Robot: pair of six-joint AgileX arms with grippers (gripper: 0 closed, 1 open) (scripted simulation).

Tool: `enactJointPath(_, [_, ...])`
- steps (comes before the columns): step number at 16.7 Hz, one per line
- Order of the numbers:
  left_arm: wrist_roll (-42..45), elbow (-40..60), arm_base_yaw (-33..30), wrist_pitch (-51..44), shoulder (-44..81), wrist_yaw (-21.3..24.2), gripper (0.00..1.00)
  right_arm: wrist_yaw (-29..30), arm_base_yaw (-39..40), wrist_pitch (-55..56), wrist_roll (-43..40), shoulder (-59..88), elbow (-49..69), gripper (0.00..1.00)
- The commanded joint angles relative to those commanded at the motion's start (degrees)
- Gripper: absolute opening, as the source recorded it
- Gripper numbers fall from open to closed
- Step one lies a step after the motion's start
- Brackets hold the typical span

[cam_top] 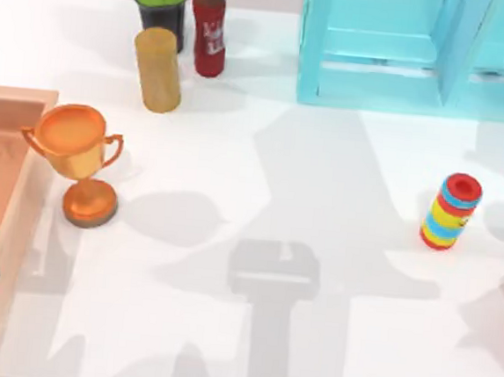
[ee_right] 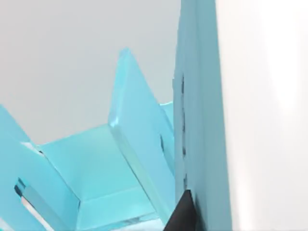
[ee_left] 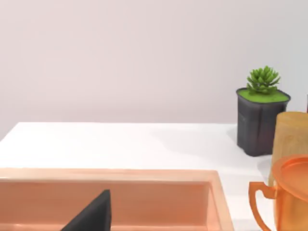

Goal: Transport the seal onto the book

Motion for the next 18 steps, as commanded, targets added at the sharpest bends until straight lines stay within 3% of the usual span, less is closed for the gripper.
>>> enactJointPath(3, [0.0, 0.0, 0.0, 0.0, 0.0, 0.0, 1.0, 1.26, 1.73, 0.37, -0.91, 0.91, 0.72, 0.0])
enactJointPath(7, [0.0, 0.0, 0.0, 0.0, 0.0, 0.0, 1.0, 8.28, 11.19, 2.19, -7.14, 5.2, 3.53, 0.0])
enactJointPath(18, [0.0, 0.0, 0.0, 0.0, 0.0, 0.0, 1.0, 43.4, 49.3, 9.23, -46.55, 28.74, 6.58, 0.0])
